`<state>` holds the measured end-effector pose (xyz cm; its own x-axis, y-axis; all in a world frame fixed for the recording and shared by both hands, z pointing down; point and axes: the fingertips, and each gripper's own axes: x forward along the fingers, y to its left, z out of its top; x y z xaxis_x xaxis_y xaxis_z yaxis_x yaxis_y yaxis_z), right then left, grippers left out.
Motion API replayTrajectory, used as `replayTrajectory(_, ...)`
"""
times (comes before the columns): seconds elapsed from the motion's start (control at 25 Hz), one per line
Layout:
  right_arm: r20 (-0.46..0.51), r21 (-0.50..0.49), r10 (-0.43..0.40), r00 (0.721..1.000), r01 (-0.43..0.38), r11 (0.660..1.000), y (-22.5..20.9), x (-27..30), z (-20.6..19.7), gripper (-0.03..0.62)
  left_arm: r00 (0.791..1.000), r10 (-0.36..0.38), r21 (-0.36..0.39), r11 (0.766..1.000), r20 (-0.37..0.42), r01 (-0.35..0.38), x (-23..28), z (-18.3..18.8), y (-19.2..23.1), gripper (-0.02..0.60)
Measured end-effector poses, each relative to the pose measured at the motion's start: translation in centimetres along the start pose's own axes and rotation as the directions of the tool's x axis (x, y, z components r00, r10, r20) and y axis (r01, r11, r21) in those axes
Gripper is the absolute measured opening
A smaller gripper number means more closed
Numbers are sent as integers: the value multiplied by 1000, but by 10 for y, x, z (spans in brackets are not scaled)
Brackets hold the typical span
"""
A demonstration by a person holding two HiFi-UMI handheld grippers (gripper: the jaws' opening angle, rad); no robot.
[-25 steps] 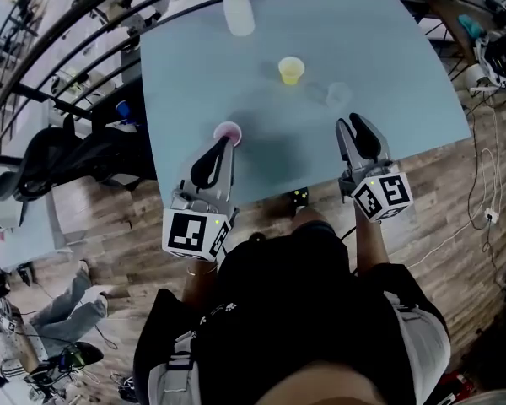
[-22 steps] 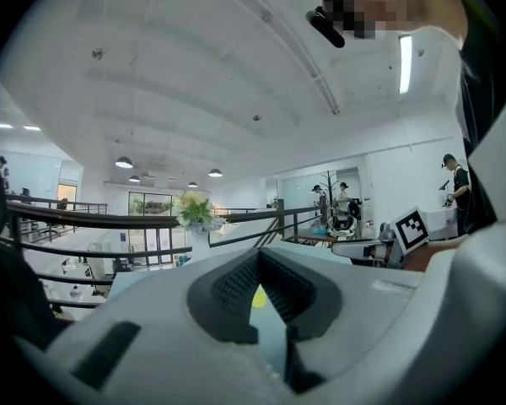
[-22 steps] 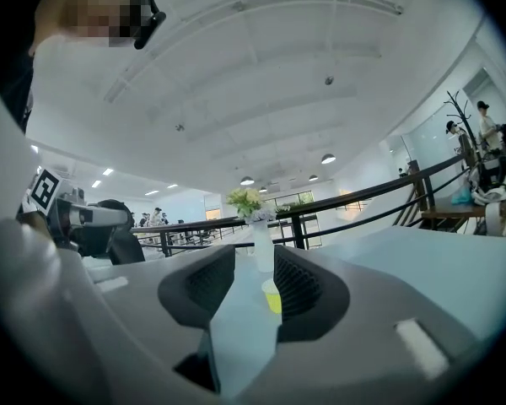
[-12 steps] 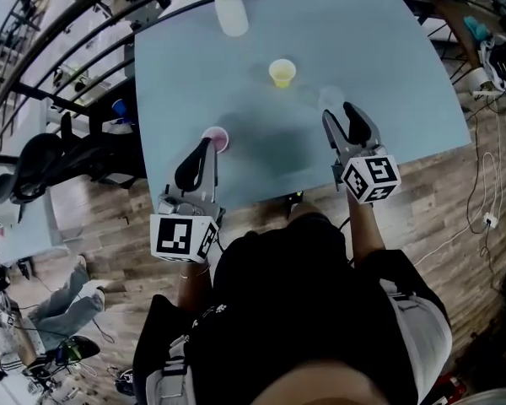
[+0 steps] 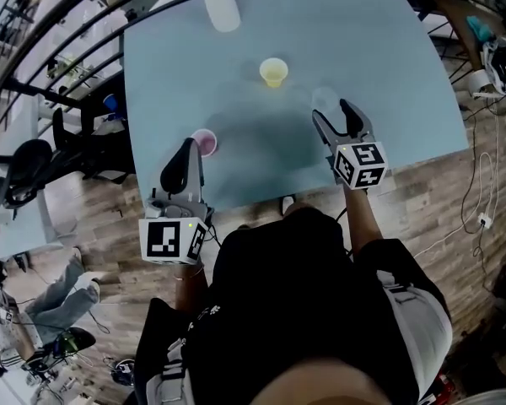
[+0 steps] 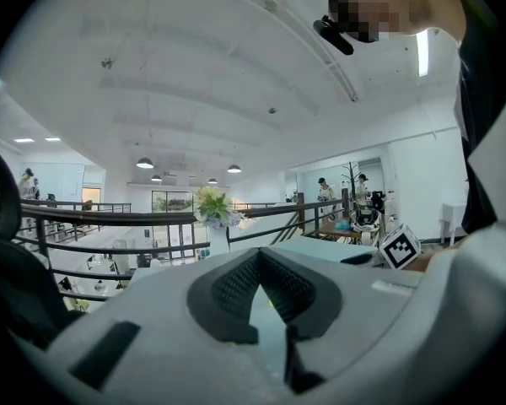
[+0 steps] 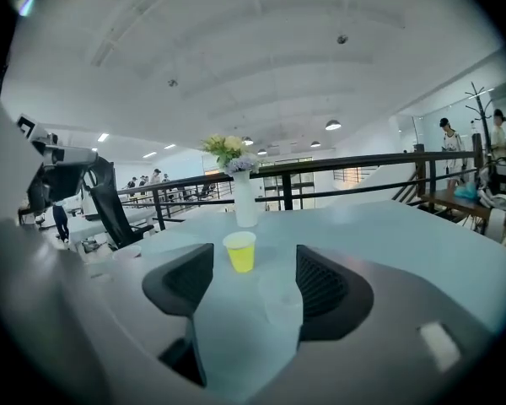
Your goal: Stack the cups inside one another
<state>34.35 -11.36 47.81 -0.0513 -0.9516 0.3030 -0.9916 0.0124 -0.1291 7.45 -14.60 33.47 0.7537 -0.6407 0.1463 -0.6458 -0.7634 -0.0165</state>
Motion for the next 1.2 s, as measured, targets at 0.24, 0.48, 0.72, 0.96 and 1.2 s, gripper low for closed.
replayTrajectory(0.24, -79, -21, 15, 997, -16, 1000, -21, 22, -21, 340, 999, 33, -11, 999, -14, -33, 17, -4, -1, -11)
replayTrajectory(0.48, -144, -30, 34, 989, -39, 999, -35, 44, -41, 370, 996, 79, -21, 997, -40, -79, 28, -11, 4, -11)
replayTrajectory(0.72, -177, -40, 62, 982, -71, 997, -41, 56, -51, 371, 994, 93, -19, 995, -65, -94, 39, -19, 5, -11)
replayTrajectory(0.96, -194, -34, 97, 976, -106, 994, -40, 65, -56, 325, 992, 106, -18, 994, -70, -108, 47, -19, 7, -11)
replayTrajectory(1.2, -210, -64, 118, 971, -134, 989, -35, 64, -58, 316, 990, 124, -25, 992, -73, -126, 50, -21, 10, -11)
